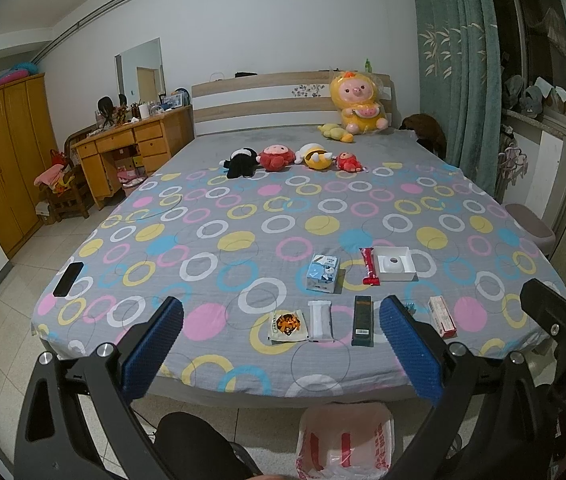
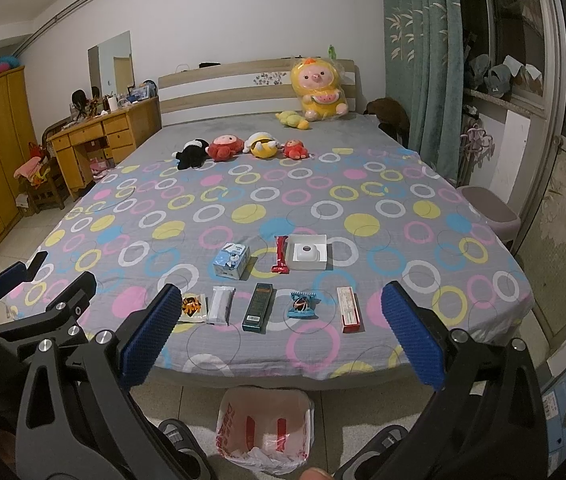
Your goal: Collect trash
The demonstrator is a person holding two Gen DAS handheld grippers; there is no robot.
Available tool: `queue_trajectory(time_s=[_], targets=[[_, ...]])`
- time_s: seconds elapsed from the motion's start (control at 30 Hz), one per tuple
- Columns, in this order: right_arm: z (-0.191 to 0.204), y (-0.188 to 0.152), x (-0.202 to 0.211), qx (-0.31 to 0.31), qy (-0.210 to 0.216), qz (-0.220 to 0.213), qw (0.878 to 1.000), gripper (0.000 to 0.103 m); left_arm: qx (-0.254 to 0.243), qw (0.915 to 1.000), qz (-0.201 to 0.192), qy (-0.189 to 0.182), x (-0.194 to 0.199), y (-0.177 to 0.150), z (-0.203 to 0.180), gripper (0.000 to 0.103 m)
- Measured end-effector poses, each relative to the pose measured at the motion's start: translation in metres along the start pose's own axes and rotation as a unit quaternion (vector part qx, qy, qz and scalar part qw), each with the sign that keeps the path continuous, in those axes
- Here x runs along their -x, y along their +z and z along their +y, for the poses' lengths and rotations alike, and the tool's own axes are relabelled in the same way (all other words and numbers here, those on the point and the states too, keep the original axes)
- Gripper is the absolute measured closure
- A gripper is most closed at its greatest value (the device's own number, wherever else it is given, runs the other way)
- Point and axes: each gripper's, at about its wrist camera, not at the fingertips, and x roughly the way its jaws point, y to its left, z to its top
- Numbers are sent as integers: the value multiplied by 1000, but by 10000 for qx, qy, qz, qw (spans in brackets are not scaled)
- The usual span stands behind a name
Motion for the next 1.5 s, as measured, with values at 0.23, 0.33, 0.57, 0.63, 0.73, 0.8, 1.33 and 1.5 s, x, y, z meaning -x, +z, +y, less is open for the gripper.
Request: queue_trajectory(time_s=[0.23, 0.33, 0.57, 0.63, 0.73, 0.8, 1.33, 1.5], targets=[[-9, -8, -9, -153, 36, 69, 9999, 5, 11, 9999, 109, -23, -9, -3, 3, 7], [-21, -15, -20, -234, 95, 157, 9996, 5, 77, 9995, 297, -20, -25, -15, 16, 7], [-38, -8, -36, -249, -5, 128, 9996, 5, 209, 9993, 305, -45, -50, -2, 32, 7], [-44, -4, -43, -245, -34, 160, 9996, 5, 247, 9989, 401, -8, -61, 1, 33, 7], [-58, 2, -56, -366, -17, 219, 9991, 5, 305, 9978, 593, -38, -82, 5, 35, 7], [-68, 7, -65, -441, -47, 268, 9987, 5, 288, 9971, 710, -27, -97, 7, 34, 7], [-110, 10, -188, -247, -544, 1336, 9892, 5, 224, 9873, 1570, 63, -234, -17, 31, 7], [-117, -9, -239, -245, -553, 1798, 9818, 5, 229, 9820, 1871, 87, -274, -36, 32, 7]])
